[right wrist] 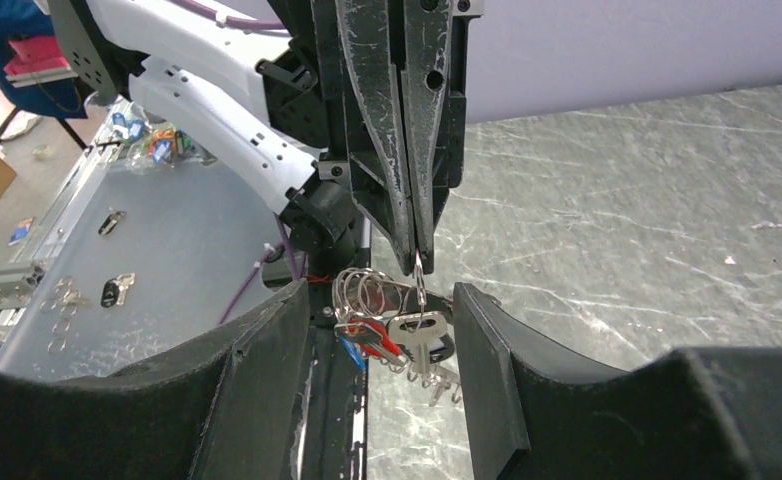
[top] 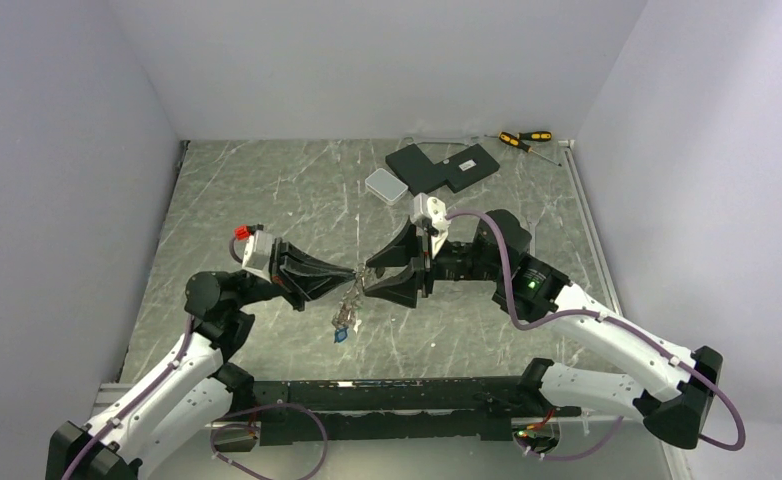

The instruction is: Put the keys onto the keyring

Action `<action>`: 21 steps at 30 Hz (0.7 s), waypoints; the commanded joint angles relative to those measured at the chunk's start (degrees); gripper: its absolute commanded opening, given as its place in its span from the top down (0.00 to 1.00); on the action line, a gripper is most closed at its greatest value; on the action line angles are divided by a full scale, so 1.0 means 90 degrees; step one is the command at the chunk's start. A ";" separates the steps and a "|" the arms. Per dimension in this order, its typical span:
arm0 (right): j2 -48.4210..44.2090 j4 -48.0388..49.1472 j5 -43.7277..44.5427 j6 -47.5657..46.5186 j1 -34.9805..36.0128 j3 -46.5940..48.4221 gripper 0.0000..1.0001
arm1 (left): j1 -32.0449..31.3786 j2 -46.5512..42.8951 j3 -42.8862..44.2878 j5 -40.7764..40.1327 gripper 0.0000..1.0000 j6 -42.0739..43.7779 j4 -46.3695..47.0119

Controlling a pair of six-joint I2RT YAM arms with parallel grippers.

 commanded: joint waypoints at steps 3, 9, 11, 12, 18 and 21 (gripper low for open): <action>0.0106 0.0414 -0.0224 0.0097 -0.0020 -0.0033 0.42 | 0.0028 -0.0056 0.0120 -0.0174 1.00 -0.0225 0.0859; 0.0138 0.0390 -0.0183 0.0049 -0.0020 -0.0017 0.72 | 0.0033 -0.0024 0.0085 -0.0182 1.00 -0.0262 0.0944; 0.0145 0.0347 -0.0168 0.0021 -0.0020 -0.0011 0.75 | 0.0028 -0.0028 0.0071 -0.0203 1.00 -0.0273 0.0978; 0.0152 0.0325 -0.0159 0.0011 -0.0023 0.0003 0.77 | 0.0028 -0.0025 0.0065 -0.0203 1.00 -0.0281 0.0993; 0.0224 0.0356 -0.0240 0.0049 -0.0020 -0.0010 0.87 | 0.0028 -0.0023 0.0032 -0.0226 1.00 -0.0327 0.1045; 0.0270 0.0420 -0.0298 0.0074 -0.0020 0.0018 0.94 | 0.0028 -0.0033 0.0036 -0.0233 1.00 -0.0327 0.1043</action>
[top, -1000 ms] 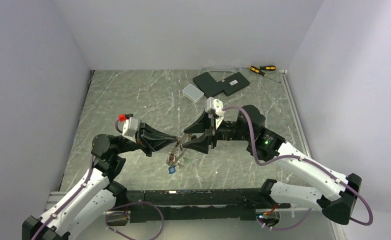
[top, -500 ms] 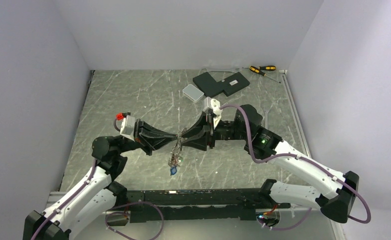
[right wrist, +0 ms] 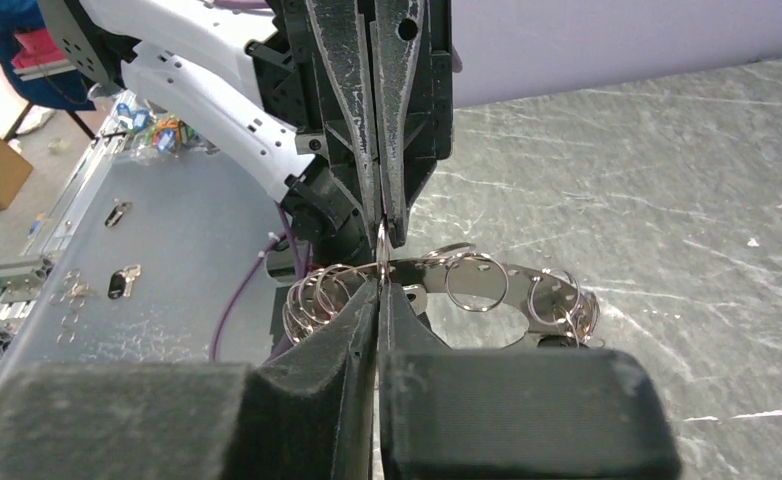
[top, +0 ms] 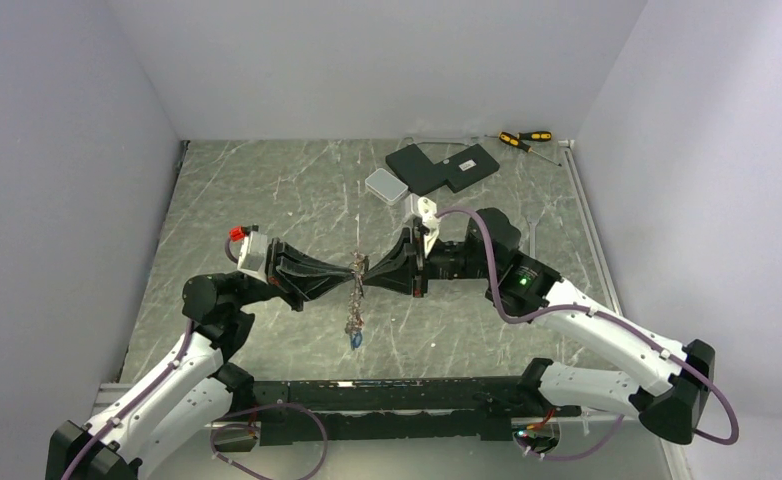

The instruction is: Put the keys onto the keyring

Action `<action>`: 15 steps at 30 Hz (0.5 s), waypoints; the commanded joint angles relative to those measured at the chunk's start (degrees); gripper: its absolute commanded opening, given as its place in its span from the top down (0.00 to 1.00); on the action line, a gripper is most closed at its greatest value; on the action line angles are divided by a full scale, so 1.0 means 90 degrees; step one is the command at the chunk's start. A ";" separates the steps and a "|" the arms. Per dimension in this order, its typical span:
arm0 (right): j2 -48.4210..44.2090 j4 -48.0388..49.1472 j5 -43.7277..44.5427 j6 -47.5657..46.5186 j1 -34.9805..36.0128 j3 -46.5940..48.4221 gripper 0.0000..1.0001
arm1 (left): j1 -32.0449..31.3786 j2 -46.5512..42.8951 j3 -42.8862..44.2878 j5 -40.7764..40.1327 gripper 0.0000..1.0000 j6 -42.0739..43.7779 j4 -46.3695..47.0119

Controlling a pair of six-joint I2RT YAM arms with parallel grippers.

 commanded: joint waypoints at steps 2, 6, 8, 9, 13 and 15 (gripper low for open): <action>0.0072 0.0376 -0.0232 0.0021 -0.0010 0.0094 1.00 | 0.0026 -0.0036 0.0040 -0.0200 1.00 -0.0081 0.0546; 0.0155 0.0408 -0.0332 0.0041 -0.0010 0.0097 1.00 | 0.0026 -0.0072 0.0017 -0.0234 1.00 -0.0068 0.0548; 0.0217 0.0432 -0.0405 0.0097 -0.0009 0.0069 1.00 | 0.0026 -0.0092 0.0015 -0.0250 1.00 -0.0042 0.0538; 0.0246 0.0464 -0.0451 0.0131 -0.0010 0.0045 1.00 | 0.0026 -0.0095 0.0013 -0.0263 1.00 -0.0042 0.0538; 0.0296 0.0730 -0.0545 0.0369 -0.0010 -0.0106 1.00 | 0.0026 -0.0136 -0.0019 -0.0329 1.00 -0.0005 0.0540; 0.0283 0.0906 -0.0565 0.0492 -0.0009 -0.0197 1.00 | 0.0026 -0.0157 -0.0027 -0.0362 1.00 0.0001 0.0528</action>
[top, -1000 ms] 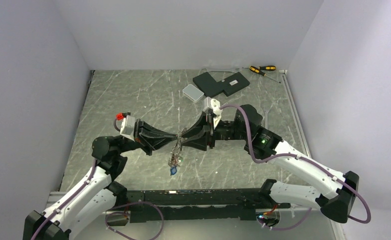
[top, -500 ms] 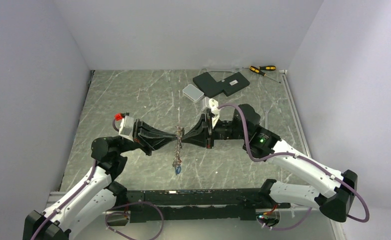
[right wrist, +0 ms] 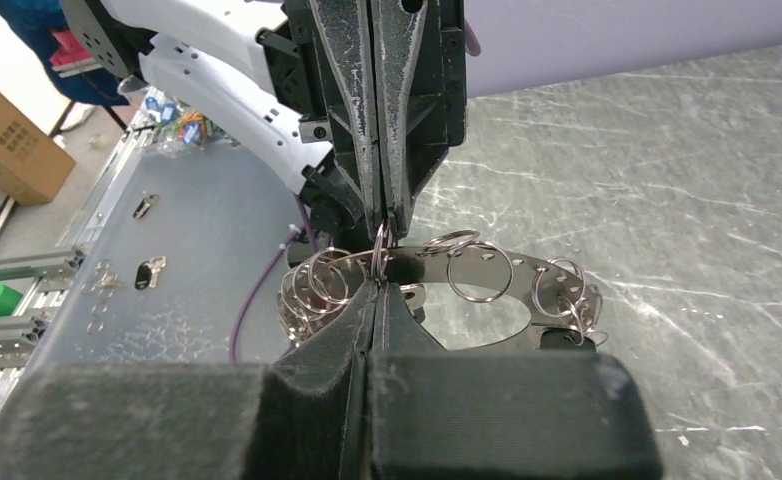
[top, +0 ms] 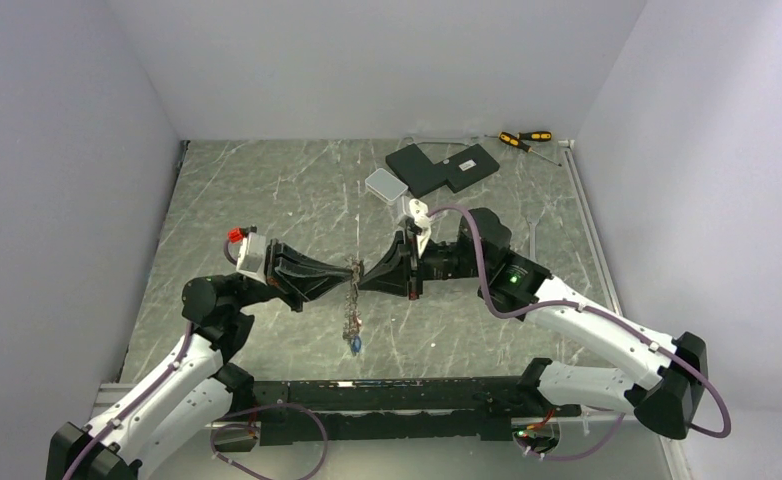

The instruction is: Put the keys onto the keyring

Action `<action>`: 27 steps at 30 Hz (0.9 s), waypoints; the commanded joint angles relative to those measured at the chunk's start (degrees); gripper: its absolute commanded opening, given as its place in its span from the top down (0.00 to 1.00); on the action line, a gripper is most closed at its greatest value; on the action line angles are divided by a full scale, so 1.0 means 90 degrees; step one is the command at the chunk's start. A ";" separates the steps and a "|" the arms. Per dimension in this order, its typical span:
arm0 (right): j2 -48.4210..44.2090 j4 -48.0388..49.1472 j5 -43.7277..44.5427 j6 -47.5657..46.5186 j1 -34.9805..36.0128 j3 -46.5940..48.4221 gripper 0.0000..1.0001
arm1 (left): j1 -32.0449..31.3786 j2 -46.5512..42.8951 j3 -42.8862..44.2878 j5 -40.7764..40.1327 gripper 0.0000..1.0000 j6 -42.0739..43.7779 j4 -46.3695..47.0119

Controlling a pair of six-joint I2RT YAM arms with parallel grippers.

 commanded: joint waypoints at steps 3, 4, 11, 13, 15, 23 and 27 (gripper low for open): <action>0.0048 0.0882 -0.0283 0.0455 0.0014 -0.0177 1.00 | 0.0014 -0.0098 0.0023 -0.0311 1.00 0.0007 0.0539; 0.0076 0.0928 -0.0296 0.0500 0.0014 -0.0188 1.00 | 0.0014 -0.0085 0.0028 -0.0309 1.00 0.0004 0.0554; 0.0292 0.1228 -0.0297 0.0783 0.0028 -0.0065 1.00 | 0.0014 -0.0093 -0.0013 -0.0384 1.00 -0.0027 0.0577; 0.0345 0.0960 -0.0112 0.0576 0.0127 0.0108 1.00 | 0.0014 -0.0106 -0.0008 -0.0410 1.00 0.0007 0.0512; 0.0430 0.0591 0.0138 0.0267 0.0272 0.0309 1.00 | 0.0014 -0.0145 -0.0009 -0.0465 1.00 0.0052 0.0384; 0.0520 -0.0107 0.0562 -0.0221 0.0520 0.0621 0.97 | 0.0014 -0.0250 -0.0021 -0.0596 1.00 0.0176 0.0150; 0.0257 -0.0313 0.0715 -0.0418 0.0522 0.0541 0.89 | 0.0014 -0.0322 -0.0012 -0.0667 1.00 0.0243 -0.0028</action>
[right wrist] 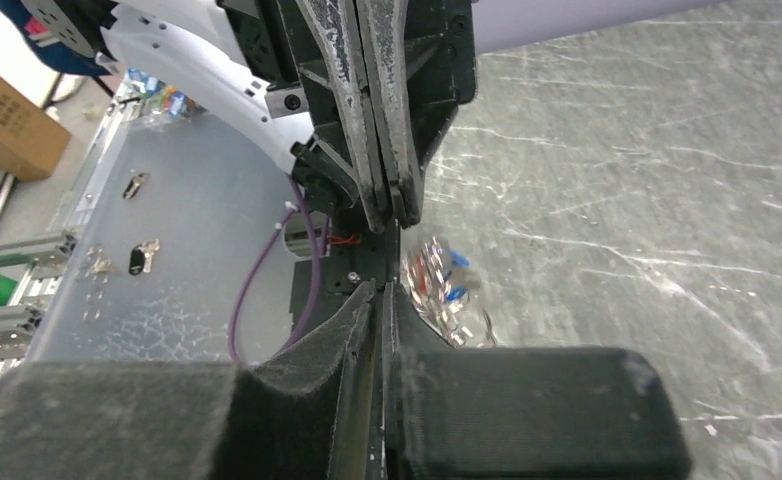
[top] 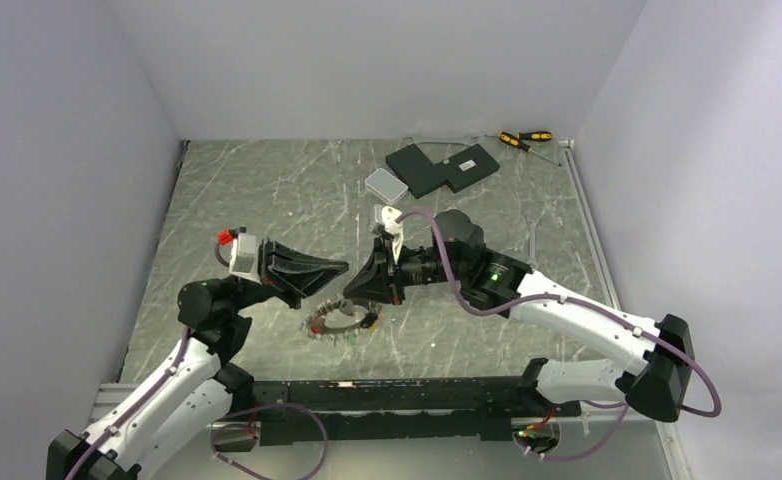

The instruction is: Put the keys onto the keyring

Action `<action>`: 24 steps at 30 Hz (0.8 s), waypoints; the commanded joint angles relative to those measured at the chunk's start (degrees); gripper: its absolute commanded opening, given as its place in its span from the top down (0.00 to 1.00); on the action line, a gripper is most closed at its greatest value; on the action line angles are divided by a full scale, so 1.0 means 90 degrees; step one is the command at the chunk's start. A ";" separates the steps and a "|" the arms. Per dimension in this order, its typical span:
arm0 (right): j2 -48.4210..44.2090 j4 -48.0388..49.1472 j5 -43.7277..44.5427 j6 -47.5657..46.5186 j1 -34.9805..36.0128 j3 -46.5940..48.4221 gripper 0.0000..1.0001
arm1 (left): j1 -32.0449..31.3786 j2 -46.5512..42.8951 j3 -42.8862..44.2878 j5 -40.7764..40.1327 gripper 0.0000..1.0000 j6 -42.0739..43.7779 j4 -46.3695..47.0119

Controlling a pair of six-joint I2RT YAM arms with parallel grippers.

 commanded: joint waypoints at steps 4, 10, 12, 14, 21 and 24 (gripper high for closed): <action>-0.0579 -0.0043 0.0435 -0.0435 0.0005 0.0101 1.00 | -0.0010 -0.0181 0.0255 -0.0092 1.00 0.0431 -0.0596; -0.0615 -0.0676 0.0874 -0.0654 0.0006 0.0176 1.00 | -0.0010 -0.0655 0.1338 -0.0064 1.00 0.2267 -0.3654; -0.0620 -0.0838 0.1163 -0.0602 0.0006 0.0109 1.00 | -0.0010 -0.0731 0.1725 -0.0399 1.00 0.3173 -0.5016; -0.0612 -0.0919 0.1444 -0.0493 0.0007 -0.0065 0.90 | -0.0010 -0.0730 0.1988 -0.0788 0.94 0.3694 -0.6089; 0.0268 -0.1128 0.2685 0.0242 0.0002 -0.0151 0.57 | -0.0010 -0.0602 0.1738 -0.2375 0.60 0.3515 -0.6821; 0.1012 -0.1259 0.3072 0.0503 0.0012 0.0171 0.52 | -0.0010 -0.0463 0.1943 -0.3403 0.49 0.3560 -0.7258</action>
